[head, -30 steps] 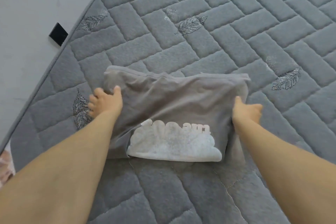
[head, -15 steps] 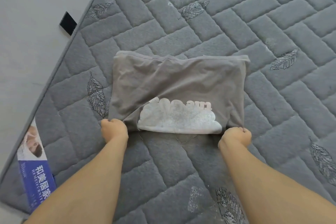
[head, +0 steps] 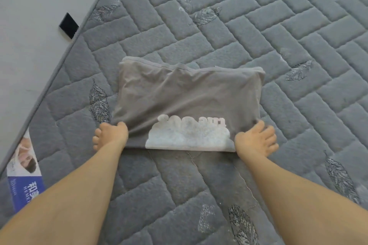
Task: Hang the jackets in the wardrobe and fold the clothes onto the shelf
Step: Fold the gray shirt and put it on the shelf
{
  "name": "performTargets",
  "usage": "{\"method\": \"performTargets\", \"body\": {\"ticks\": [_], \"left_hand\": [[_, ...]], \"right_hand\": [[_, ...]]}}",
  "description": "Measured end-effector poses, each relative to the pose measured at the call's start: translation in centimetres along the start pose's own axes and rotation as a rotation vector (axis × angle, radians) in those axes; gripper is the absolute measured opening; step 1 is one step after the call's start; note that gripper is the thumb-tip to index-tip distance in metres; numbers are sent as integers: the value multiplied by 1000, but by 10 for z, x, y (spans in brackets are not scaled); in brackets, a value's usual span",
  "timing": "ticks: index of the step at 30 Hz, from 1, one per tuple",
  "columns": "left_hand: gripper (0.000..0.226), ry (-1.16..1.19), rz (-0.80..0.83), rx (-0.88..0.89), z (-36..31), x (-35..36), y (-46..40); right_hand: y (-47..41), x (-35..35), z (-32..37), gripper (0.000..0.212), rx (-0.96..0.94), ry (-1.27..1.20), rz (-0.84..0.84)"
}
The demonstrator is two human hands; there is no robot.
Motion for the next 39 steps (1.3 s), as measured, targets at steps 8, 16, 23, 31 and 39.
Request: {"method": "performTargets", "body": {"ticks": [8,16,23,31,39], "left_hand": [[74,-252,317,286,-13,16,-68],[57,-224,313,263,-10,32,-76],[48,-131,347,234,-10,23,-63],[24,738,458,150,30,-51,-37],[39,705,-69,420,46,-303,-11]], "right_hand": [[27,60,252,78,-1054,178,291],[44,120,368,83,-994,268,201],[62,109,373,23,-1047,239,365],[137,46,379,7,-841,-146,614],[251,-122,424,19,-704,-897,795]]}}
Point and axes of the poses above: each hand's wrist, its own y-axis away from the middle knuckle, its own x-axis out of the palm, z = x × y, the point moved 4 cm from there along -y, towards the middle knuckle, and after that the axes turned 4 degrees about -y, right-handed, at the moved point
